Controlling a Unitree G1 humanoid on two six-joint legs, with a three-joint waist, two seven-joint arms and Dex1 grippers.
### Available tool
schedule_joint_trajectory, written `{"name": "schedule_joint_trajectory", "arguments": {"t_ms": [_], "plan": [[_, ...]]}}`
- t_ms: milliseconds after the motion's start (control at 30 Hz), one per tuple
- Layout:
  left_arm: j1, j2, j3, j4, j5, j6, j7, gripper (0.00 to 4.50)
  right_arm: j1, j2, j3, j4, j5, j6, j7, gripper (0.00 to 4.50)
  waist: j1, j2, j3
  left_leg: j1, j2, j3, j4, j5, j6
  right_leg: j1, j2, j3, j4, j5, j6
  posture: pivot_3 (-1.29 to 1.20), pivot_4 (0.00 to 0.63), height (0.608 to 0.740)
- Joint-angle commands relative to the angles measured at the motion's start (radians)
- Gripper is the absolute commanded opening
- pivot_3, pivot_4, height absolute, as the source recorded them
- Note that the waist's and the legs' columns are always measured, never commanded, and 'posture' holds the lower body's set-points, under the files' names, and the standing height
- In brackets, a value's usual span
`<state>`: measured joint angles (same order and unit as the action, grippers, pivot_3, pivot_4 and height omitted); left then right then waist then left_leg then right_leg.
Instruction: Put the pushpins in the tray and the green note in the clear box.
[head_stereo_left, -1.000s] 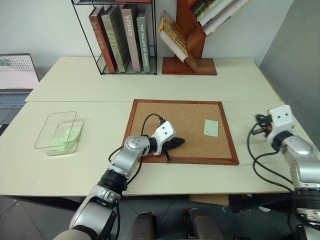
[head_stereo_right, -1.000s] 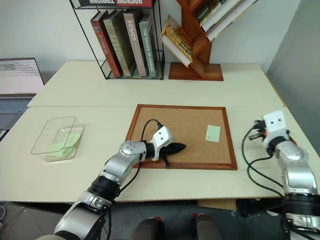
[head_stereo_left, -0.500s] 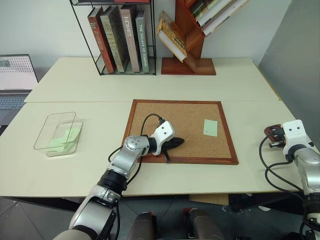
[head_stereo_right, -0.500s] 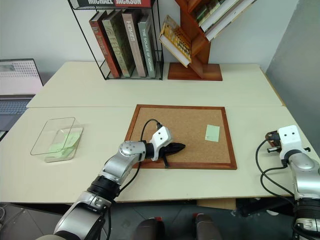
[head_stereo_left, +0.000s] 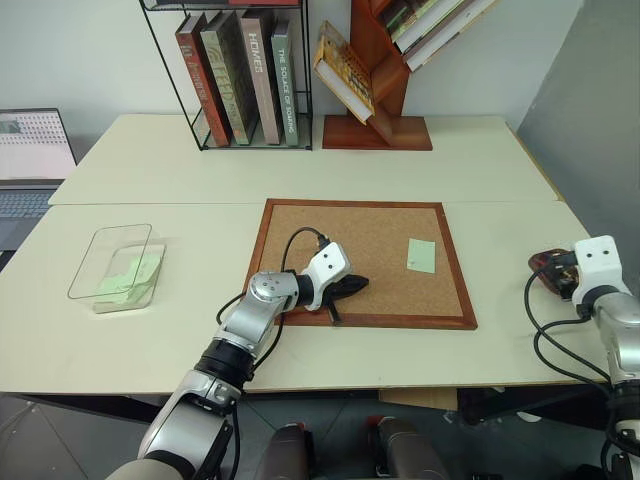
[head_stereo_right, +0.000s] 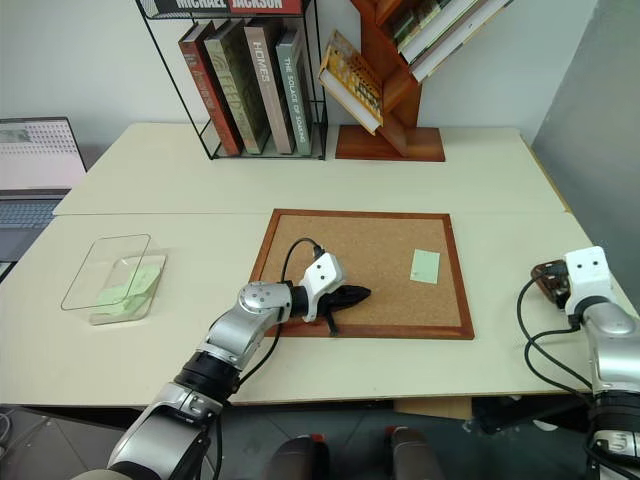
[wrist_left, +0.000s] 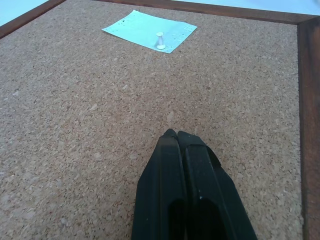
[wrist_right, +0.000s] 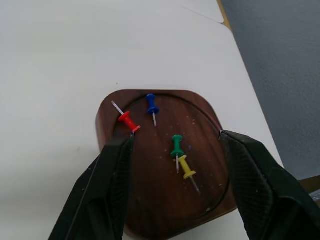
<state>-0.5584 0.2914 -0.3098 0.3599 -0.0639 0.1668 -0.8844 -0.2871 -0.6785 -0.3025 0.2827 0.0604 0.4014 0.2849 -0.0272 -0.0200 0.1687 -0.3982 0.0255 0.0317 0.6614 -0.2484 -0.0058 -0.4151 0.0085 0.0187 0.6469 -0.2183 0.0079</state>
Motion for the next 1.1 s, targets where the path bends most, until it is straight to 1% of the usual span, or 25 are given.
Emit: {"name": "schedule_joint_trajectory", "arguments": {"t_ms": [33,133,233,300,433,633,800,1033,1067,1100], "plan": [[0.017,0.006,-0.027,0.039,0.041,0.016,0.000,0.00,-0.042,-0.003,-0.091,-0.102,0.095,-0.008,0.031,2.75,0.000,0.000,0.000,0.000,0.000,0.000,0.000,0.000,0.000,0.000,0.000,0.000,0.000,0.000,0.000,0.00,0.150,0.740],[0.017,0.006,-0.027,0.042,0.042,0.014,-0.001,0.00,-0.038,0.030,-0.083,-0.201,0.169,-0.047,0.104,2.75,0.000,0.000,0.000,0.000,0.000,-0.001,0.000,0.000,0.000,0.000,0.000,0.000,0.000,0.000,0.000,0.00,0.150,0.740],[0.016,0.005,-0.027,0.043,0.041,0.015,-0.002,0.00,0.012,0.049,-0.006,-0.332,0.229,-0.058,0.235,2.75,0.000,0.001,0.000,0.000,0.001,-0.001,0.000,0.000,0.000,0.000,0.001,0.000,0.000,0.000,0.000,0.00,0.150,0.740],[0.015,0.005,-0.027,0.045,0.040,0.014,-0.002,0.00,0.037,0.060,0.059,-0.388,0.225,-0.075,0.284,2.75,0.001,0.001,0.000,0.000,0.001,-0.002,0.000,0.000,0.000,0.001,0.001,0.000,0.000,0.000,0.000,0.00,0.150,0.740],[0.012,0.004,-0.026,0.048,0.040,0.015,-0.003,0.00,0.032,0.112,0.172,-0.412,0.224,-0.076,0.328,2.75,0.000,0.000,0.000,0.000,0.001,-0.001,0.000,0.000,0.000,0.001,0.001,-0.001,-0.001,0.000,0.000,0.00,0.150,0.740],[0.012,0.005,-0.027,0.046,0.042,0.017,-0.003,0.00,-0.029,0.210,0.300,-0.307,0.167,-0.098,0.314,2.75,0.000,0.000,0.000,0.000,0.001,-0.001,0.000,0.000,0.000,0.000,0.001,-0.001,-0.001,-0.001,-0.001,0.00,0.150,0.740],[0.012,0.006,-0.027,0.044,0.042,0.018,-0.002,0.00,-0.080,0.259,0.329,-0.204,0.125,-0.135,0.292,2.75,0.002,0.000,0.000,0.000,0.001,-0.002,0.000,0.000,0.000,0.000,0.001,-0.001,0.000,-0.001,-0.002,0.00,0.150,0.740],[0.015,0.007,-0.026,0.037,0.042,0.020,-0.001,0.00,-0.100,0.268,0.349,-0.121,0.081,-0.167,0.290,2.75,0.002,0.000,0.000,0.000,0.001,-0.001,0.000,0.000,0.000,0.000,0.000,-0.001,-0.001,0.000,0.000,0.00,0.150,0.740],[0.015,0.006,-0.026,0.037,0.042,0.020,0.000,0.00,-0.101,0.270,0.350,-0.114,0.077,-0.168,0.290,2.47,0.001,0.000,0.000,0.000,0.001,-0.001,0.000,0.000,0.000,0.000,0.000,-0.001,0.000,0.000,0.000,0.00,0.150,0.740],[0.015,0.006,-0.025,0.037,0.042,0.020,0.000,0.00,-0.101,0.272,0.352,-0.109,0.073,-0.169,0.290,2.36,0.001,0.000,0.000,0.000,0.001,-0.001,0.000,0.000,0.000,0.000,0.000,-0.001,0.000,0.000,0.000,0.00,0.150,0.740]]}}
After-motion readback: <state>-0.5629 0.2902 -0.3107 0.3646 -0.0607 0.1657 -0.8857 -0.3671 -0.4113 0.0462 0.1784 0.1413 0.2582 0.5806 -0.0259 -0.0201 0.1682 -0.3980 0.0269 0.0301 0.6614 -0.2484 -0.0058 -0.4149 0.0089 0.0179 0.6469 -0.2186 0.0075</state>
